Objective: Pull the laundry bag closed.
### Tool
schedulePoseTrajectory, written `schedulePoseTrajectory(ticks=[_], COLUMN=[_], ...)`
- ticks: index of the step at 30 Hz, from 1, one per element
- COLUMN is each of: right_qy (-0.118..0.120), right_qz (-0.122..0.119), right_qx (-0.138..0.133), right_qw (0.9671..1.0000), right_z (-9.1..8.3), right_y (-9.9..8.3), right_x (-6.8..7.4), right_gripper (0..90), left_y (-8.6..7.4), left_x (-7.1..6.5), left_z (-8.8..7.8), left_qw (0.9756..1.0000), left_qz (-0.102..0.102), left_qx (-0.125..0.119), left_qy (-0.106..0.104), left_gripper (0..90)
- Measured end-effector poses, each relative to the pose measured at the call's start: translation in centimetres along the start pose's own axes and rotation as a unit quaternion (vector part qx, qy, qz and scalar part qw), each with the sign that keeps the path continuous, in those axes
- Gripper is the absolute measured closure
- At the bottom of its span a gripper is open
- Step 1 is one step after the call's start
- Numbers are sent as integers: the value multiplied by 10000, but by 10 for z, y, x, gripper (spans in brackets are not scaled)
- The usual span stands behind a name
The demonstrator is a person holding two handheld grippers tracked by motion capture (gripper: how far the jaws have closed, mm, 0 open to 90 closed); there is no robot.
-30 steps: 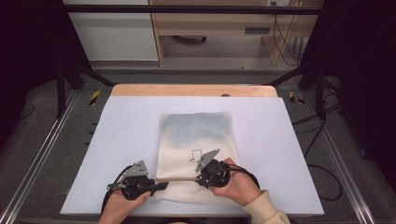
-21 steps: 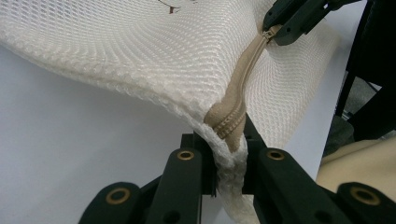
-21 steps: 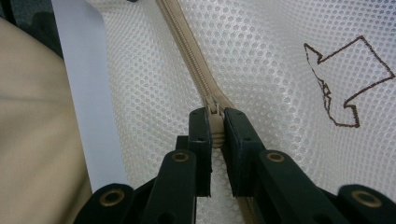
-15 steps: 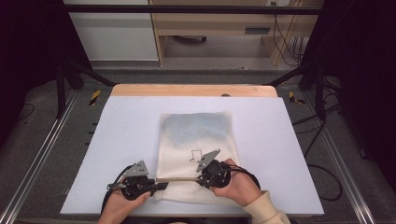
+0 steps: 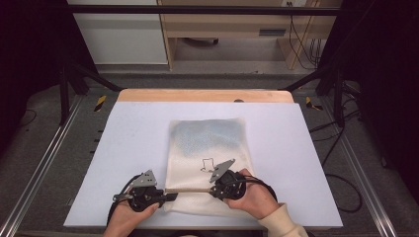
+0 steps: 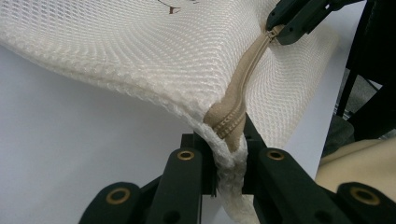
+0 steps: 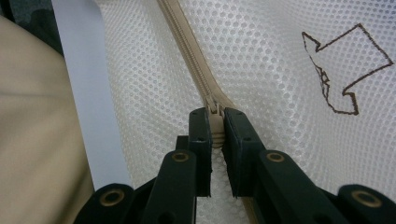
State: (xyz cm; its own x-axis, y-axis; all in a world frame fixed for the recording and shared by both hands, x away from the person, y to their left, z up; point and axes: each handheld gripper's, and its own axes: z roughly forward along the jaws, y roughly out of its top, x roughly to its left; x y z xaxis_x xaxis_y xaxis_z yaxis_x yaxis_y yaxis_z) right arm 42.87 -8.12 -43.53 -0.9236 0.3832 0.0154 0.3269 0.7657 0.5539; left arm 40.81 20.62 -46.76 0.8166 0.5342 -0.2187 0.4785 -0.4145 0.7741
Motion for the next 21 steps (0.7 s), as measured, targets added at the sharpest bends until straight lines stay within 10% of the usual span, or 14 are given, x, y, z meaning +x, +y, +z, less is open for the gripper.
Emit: schedulePoseTrajectory(ticks=[21], right_qy=[-54], right_qz=[98], right_qx=[-42], right_qw=[9999], right_z=[-8], right_y=[-12], right_x=[-4], right_gripper=[821], left_y=[0], left_x=[1], left_z=[0], left_qw=[10000], left_qz=[-18], left_qx=[13], left_qy=[-10], left_gripper=[828])
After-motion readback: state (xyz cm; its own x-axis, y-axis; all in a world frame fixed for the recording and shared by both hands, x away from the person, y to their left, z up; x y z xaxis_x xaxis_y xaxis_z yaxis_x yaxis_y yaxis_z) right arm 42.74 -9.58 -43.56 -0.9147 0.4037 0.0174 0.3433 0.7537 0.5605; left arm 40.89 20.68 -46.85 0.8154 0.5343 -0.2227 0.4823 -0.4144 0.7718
